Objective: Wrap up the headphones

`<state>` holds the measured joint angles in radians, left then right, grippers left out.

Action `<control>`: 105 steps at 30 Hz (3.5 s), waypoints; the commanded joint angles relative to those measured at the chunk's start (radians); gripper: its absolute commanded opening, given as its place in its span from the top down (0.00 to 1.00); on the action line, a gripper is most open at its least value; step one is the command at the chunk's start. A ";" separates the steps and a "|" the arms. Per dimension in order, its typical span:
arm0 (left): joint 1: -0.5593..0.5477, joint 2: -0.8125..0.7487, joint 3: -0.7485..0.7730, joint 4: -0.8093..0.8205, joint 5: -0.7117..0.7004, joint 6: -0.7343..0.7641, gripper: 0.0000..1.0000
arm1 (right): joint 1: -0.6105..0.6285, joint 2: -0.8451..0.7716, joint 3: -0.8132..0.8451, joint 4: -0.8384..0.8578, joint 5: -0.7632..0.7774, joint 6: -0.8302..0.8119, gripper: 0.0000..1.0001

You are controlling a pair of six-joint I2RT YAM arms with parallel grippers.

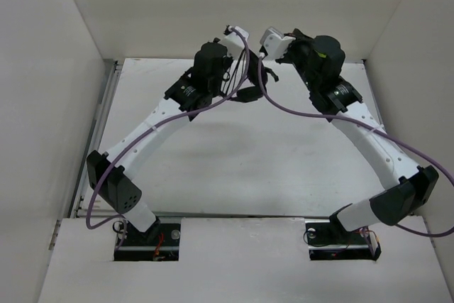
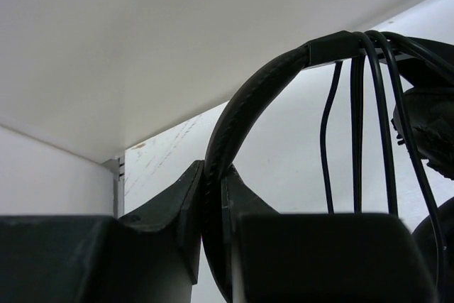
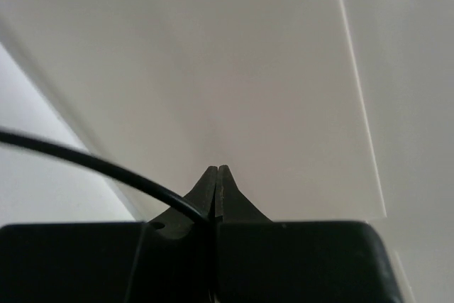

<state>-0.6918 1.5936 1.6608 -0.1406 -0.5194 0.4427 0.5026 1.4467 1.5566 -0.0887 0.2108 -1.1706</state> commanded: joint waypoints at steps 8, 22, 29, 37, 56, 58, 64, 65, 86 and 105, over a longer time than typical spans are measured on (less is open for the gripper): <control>-0.090 -0.125 -0.032 -0.017 0.202 -0.073 1.00 | -0.106 0.015 0.033 0.136 -0.011 0.135 0.99; -0.208 -0.211 -0.056 -0.036 0.367 -0.087 1.00 | -0.264 0.046 0.049 0.043 -0.159 0.411 0.99; -0.226 -0.189 0.051 -0.051 0.407 -0.119 1.00 | -0.298 0.027 0.008 -0.023 -0.300 0.575 0.94; -0.243 -0.097 0.332 -0.111 0.447 -0.183 1.00 | -0.348 0.014 -0.075 -0.039 -0.686 0.987 0.81; -0.196 0.098 0.809 -0.162 0.424 -0.318 1.00 | -0.249 -0.005 -0.515 0.714 -1.013 2.017 0.56; -0.188 0.115 0.841 -0.159 0.418 -0.323 1.00 | -0.238 -0.008 -0.535 0.734 -1.015 2.030 0.55; -0.163 0.167 0.938 -0.140 0.389 -0.323 1.00 | -0.210 -0.016 -0.579 0.754 -1.021 2.048 0.52; -0.159 0.172 0.947 -0.137 0.381 -0.323 1.00 | -0.204 -0.017 -0.586 0.754 -1.021 2.048 0.52; -0.047 0.226 0.984 0.013 0.134 -0.236 1.00 | -0.123 -0.034 -0.655 0.738 -1.047 1.996 0.63; 0.054 0.266 0.886 0.107 -0.016 -0.176 1.00 | 0.084 -0.020 -0.216 -0.110 -0.858 1.222 1.00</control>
<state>-0.6456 1.8763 2.5500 -0.1783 -0.4911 0.2726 0.5282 1.4342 1.2060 0.0605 -0.7536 0.3370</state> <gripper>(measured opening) 0.098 0.010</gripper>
